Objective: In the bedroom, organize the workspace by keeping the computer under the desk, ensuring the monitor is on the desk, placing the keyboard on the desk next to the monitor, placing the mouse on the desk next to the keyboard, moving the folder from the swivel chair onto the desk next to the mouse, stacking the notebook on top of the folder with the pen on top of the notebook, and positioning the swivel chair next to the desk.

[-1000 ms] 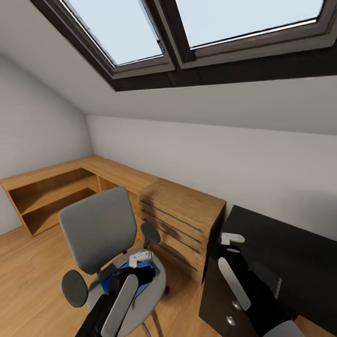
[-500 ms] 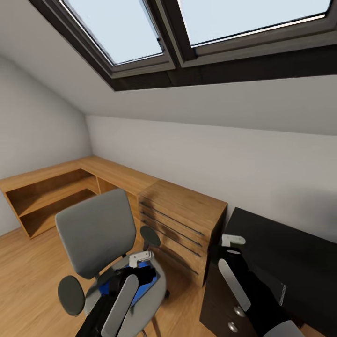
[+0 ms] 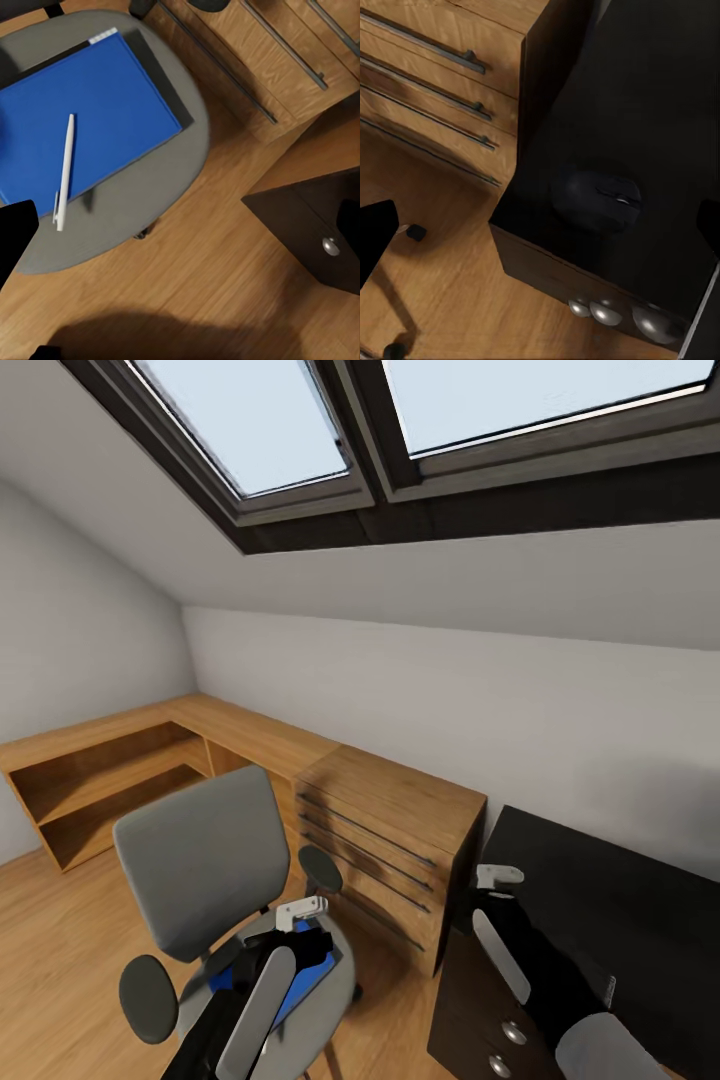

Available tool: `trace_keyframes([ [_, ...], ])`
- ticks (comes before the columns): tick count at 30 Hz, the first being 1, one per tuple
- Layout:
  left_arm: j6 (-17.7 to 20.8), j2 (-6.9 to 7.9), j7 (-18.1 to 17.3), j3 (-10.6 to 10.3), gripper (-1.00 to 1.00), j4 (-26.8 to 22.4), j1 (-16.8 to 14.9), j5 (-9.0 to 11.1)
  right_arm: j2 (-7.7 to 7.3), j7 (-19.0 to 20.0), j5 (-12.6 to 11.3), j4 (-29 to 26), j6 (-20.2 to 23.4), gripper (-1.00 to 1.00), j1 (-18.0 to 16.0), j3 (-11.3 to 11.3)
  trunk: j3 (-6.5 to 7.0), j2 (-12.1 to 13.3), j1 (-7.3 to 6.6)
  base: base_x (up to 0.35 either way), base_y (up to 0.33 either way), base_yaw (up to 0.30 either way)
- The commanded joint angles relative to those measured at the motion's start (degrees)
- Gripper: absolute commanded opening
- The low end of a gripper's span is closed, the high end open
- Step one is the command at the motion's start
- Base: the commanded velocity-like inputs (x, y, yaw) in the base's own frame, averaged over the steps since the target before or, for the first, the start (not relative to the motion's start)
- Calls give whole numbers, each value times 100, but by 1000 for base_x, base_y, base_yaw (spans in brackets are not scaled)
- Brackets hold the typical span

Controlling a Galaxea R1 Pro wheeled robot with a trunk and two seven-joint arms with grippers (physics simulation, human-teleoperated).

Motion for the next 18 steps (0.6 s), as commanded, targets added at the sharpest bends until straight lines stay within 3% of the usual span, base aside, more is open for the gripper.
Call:
trace_keyframes([
  [1,7,2,60,-5,100,-8,-6,57,-21,-4,-59,160,-18,100,-143,25,-11,-10,2,4,0,0],
  [8,3,0,49,-5,100,-13,-6,59,-78,447,-16,1940,-742,100,-1129,30,-11,-10,2,1,0,0],
  [13,-1,-1,46,-5,100,-22,-6,59,-74,650,184,2950,-1396,100,-1530,44,-11,-10,2,0,0,0],
  [18,-2,0,37,-5,100,-30,-6,58,-74,801,310,3416,-1709,100,-1653,47,-11,-10,2,0,0,0],
])
